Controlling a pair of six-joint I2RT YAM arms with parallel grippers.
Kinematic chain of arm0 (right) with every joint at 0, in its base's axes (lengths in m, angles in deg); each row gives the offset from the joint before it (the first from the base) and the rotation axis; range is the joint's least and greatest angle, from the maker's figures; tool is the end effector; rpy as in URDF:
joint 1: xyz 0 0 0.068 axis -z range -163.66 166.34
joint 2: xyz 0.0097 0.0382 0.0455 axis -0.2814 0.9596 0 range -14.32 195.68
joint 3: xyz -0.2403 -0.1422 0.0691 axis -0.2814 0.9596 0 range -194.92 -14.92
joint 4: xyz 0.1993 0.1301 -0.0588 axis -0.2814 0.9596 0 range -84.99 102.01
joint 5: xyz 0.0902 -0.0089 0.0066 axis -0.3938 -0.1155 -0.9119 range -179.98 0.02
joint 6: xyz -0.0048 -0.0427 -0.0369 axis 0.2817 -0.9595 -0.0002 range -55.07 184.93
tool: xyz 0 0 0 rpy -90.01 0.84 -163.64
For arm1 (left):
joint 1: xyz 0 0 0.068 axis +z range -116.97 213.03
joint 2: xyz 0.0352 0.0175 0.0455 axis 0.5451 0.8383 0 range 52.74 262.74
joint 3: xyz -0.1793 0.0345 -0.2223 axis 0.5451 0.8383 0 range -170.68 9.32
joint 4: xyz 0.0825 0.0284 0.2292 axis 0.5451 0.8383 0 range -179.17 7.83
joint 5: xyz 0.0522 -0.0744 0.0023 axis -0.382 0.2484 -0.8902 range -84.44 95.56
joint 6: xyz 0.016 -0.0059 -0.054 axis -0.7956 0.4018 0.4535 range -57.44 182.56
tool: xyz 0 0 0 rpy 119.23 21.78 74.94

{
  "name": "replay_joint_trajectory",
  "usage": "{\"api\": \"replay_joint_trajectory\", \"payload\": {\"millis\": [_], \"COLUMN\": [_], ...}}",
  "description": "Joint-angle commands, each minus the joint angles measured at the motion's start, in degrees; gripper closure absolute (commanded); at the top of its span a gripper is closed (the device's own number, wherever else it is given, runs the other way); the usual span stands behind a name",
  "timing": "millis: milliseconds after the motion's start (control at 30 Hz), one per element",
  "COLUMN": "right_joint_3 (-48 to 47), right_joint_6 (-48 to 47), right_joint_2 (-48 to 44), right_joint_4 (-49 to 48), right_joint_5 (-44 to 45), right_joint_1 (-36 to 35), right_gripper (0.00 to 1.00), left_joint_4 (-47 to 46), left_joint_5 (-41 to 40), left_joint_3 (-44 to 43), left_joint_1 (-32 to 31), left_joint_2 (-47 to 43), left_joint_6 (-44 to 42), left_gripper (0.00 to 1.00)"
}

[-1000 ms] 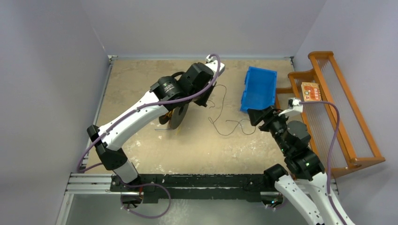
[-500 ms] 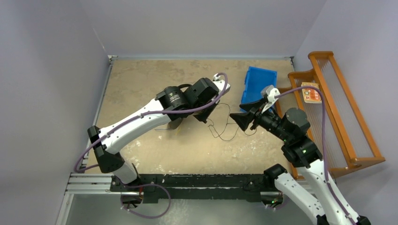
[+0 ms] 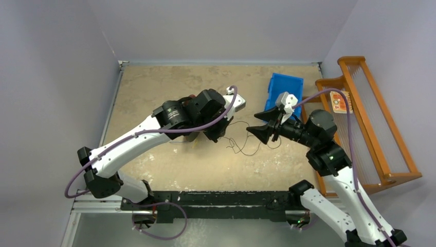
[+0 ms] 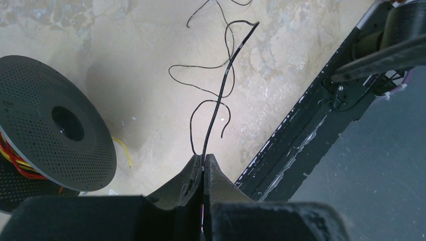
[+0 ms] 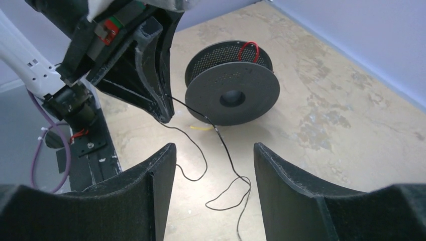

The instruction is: Wrap the cables

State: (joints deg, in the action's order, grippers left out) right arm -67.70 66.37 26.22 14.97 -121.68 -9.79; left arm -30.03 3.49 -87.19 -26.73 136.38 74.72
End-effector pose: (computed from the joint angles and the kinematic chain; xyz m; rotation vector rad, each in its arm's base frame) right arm 0.1031 0.0737 0.4062 -0.7675 1.3956 0.7999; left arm 0.1401 -0.2379 0.4182 0.9722 2.2483 -0.5414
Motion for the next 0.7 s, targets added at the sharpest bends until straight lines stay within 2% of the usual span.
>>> {"api": "replay_joint_trajectory", "payload": {"millis": [0, 433, 667], "right_joint_3": [-1.79, 0.72, 1.08], "right_joint_6": [-1.15, 2.2, 1.41], "right_joint_2": [1.57, 8.67, 11.54], "right_joint_4": [-3.16, -9.64, -9.12], "right_joint_5": [-5.43, -16.26, -20.61], "right_joint_1": [-0.12, -0.15, -0.14], "right_gripper": [0.4, 0.49, 0.6], "left_joint_4": [-3.59, -4.46, -4.64], "left_joint_5": [3.8, 5.67, 5.84], "left_joint_3": [1.4, 3.96, 4.31], "left_joint_1": [-0.05, -0.06, -0.06], "left_joint_2": [-3.25, -4.79, -5.03], "left_joint_6": [-2.42, -4.24, -4.82], "left_gripper": [1.0, 1.0, 1.0]}}
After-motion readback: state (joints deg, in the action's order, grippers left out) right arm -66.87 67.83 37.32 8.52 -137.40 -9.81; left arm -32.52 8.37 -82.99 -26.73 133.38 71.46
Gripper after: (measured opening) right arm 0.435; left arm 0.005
